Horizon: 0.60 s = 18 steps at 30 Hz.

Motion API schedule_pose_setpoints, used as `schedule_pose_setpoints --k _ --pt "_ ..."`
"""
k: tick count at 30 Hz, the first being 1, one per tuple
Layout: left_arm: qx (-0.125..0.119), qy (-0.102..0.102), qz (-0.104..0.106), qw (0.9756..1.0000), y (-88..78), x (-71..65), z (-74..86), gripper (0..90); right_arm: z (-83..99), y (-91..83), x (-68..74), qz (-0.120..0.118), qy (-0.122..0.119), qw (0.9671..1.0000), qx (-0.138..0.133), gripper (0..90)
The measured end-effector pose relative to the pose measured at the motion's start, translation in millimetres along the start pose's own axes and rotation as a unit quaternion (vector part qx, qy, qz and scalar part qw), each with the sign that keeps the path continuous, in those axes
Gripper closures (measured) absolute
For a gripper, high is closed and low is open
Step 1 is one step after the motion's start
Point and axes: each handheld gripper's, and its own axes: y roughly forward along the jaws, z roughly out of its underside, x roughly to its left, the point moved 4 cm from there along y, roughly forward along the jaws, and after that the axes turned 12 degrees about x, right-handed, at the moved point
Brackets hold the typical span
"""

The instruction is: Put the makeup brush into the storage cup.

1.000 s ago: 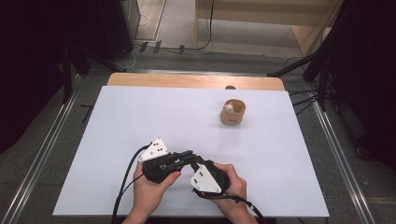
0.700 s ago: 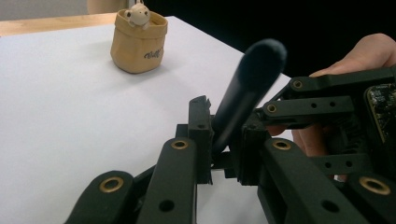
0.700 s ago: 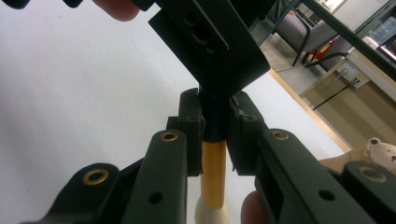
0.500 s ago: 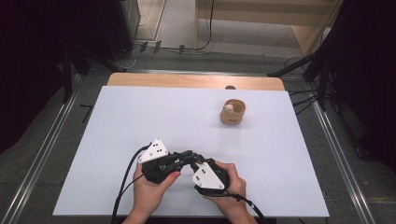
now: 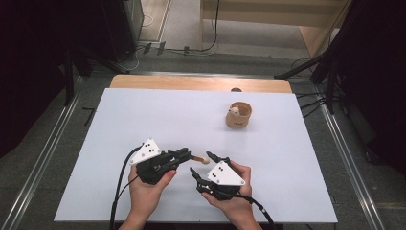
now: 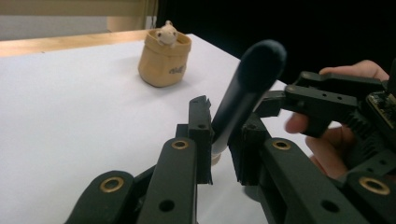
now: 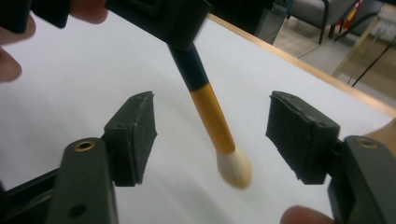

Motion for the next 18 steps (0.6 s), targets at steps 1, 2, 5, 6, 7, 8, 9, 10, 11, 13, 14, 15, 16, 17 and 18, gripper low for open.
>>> schedule_pose_setpoints --k 1,2,5,6,7,8,9,10,11,13,14,15,16,17,18 --pt "-0.002 -0.001 -0.002 1.0000 -1.3 1.2 -0.1 80.7 0.0 0.0 0.0 0.000 0.000 1.0000 0.000 31.8" --pt "-0.009 -0.004 -0.003 0.9999 -3.1 3.3 -0.6 80.7 -0.2 -0.6 -0.8 -0.008 0.012 0.9999 -0.004 31.3" --pt "-0.020 -0.008 -0.007 0.9997 -7.2 7.4 -1.0 80.7 0.6 -4.1 -3.6 -0.048 0.073 0.9961 -0.010 27.7" --pt "-0.028 -0.008 -0.012 0.9995 -9.6 10.1 -1.4 80.7 1.0 -5.0 -4.9 -0.073 0.108 0.9913 -0.014 21.0" --pt "-0.032 -0.009 -0.014 0.9993 -10.6 11.1 -1.5 80.7 1.1 -4.9 -5.3 -0.082 0.125 0.9888 -0.012 15.8" --pt "-0.032 -0.009 -0.014 0.9993 -10.6 11.1 -1.5 80.7 1.1 -4.6 -5.1 -0.089 0.142 0.9858 -0.009 12.6" --pt "-0.034 -0.009 -0.016 0.9993 -11.0 11.8 -1.6 80.7 1.2 -4.3 -5.2 -0.093 0.152 0.9839 -0.009 10.4" --pt "-0.039 -0.009 -0.018 0.9990 -11.4 12.8 -2.0 80.7 1.2 -3.7 -4.5 -0.101 0.170 0.9802 -0.007 5.3" --pt "-0.043 -0.010 -0.019 0.9988 -11.6 13.4 -2.3 80.7 0.8 -2.7 -3.7 -0.106 0.182 0.9775 -0.004 0.0" --pt "-0.051 -0.010 -0.023 0.9984 -12.3 15.1 -2.8 80.7 0.0 -1.8 -2.1 -0.120 0.207 0.9710 -0.002 0.0" --pt "-0.055 -0.010 -0.025 0.9982 -12.4 16.2 -3.2 80.7 0.0 -1.8 -2.1 -0.120 0.207 0.9710 -0.002 0.0" --pt "-0.057 -0.012 -0.025 0.9980 -12.3 16.9 -3.6 80.7 -0.5 -1.8 -1.8 -0.124 0.219 0.9678 -0.002 0.0" --pt "-0.060 -0.012 -0.026 0.9978 -12.3 17.7 -4.0 80.7 -2.3 -2.8 -3.2 -0.132 0.242 0.9611 -0.009 0.0" --pt "-0.063 -0.013 -0.025 0.9976 -12.3 18.7 -4.6 80.7 -3.4 -3.5 -4.6 -0.138 0.256 0.9566 -0.014 0.0" --pt "-0.066 -0.015 -0.025 0.9974 -12.0 19.4 -5.3 80.7 -3.4 -3.5 -4.6 -0.138 0.256 0.9566 -0.014 0.0"
